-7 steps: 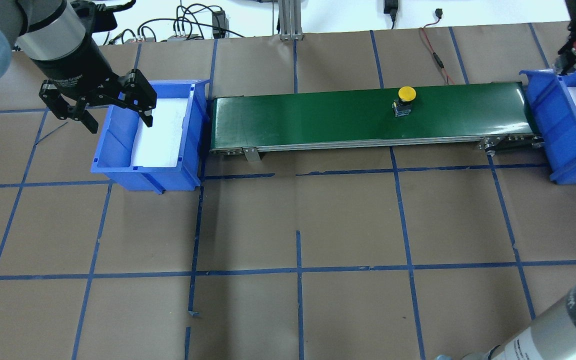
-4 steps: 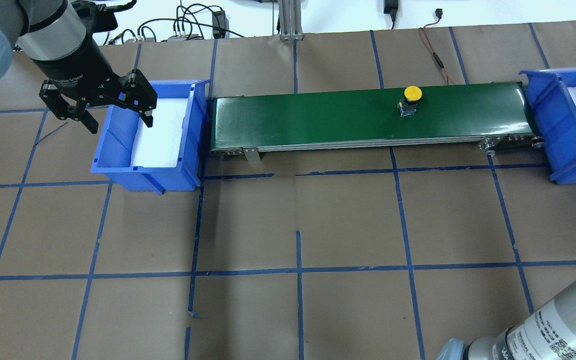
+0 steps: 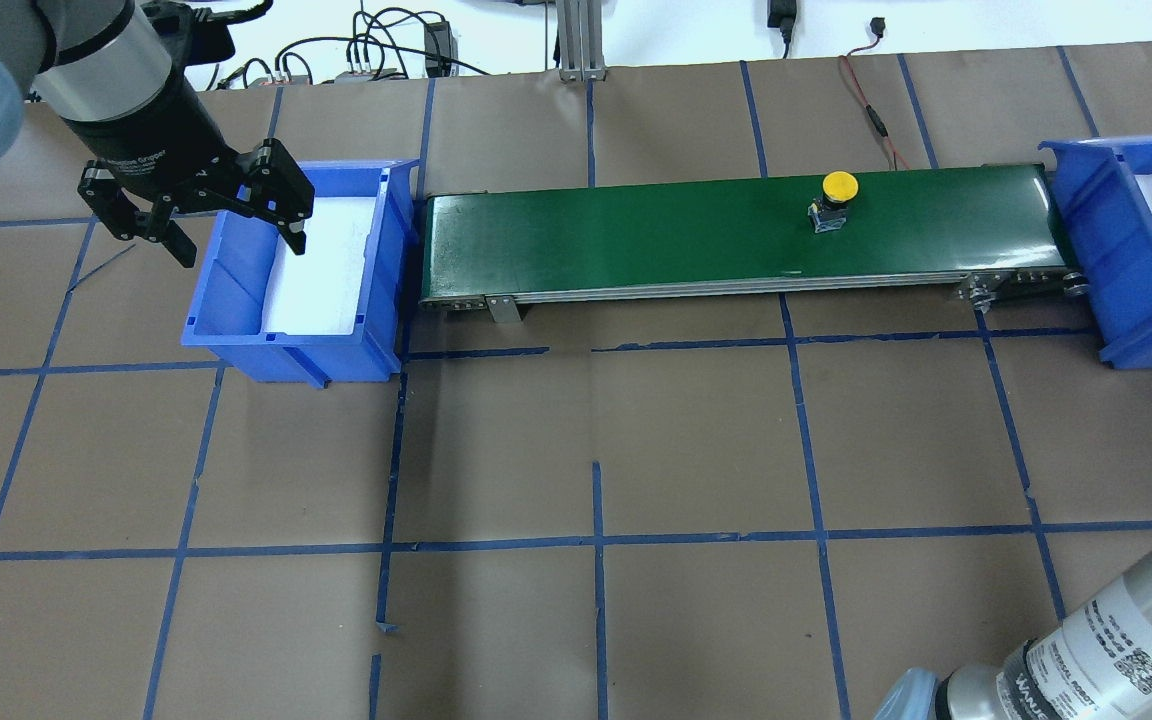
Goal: Transport two buttons from left to right
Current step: 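Lower the red button into the far bin and open the right gripper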
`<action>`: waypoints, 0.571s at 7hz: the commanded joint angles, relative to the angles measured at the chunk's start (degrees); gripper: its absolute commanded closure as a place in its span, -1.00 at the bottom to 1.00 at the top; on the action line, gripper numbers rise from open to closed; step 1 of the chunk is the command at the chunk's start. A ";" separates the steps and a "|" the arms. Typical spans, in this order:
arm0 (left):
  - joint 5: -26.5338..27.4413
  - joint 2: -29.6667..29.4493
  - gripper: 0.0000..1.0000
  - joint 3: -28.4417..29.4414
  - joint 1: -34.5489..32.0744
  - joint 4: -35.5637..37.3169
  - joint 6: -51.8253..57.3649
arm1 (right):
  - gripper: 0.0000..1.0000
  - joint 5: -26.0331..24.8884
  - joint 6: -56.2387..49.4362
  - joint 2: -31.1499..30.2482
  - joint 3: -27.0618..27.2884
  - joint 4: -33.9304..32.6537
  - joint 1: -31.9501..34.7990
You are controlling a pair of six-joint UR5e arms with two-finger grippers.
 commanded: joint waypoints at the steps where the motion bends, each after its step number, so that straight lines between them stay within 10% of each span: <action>1: -0.05 -0.08 -1.00 0.04 0.00 -0.04 0.01 | -0.65 -1.08 0.15 0.21 0.57 -0.17 -0.06; 2: -0.05 0.00 -1.00 -0.05 0.00 -0.04 0.01 | -1.00 -1.51 0.15 0.03 0.48 0.01 -0.06; 4: -0.05 0.01 -1.00 -0.05 0.00 -0.04 0.01 | -1.00 -0.82 2.07 -3.46 0.13 0.62 0.20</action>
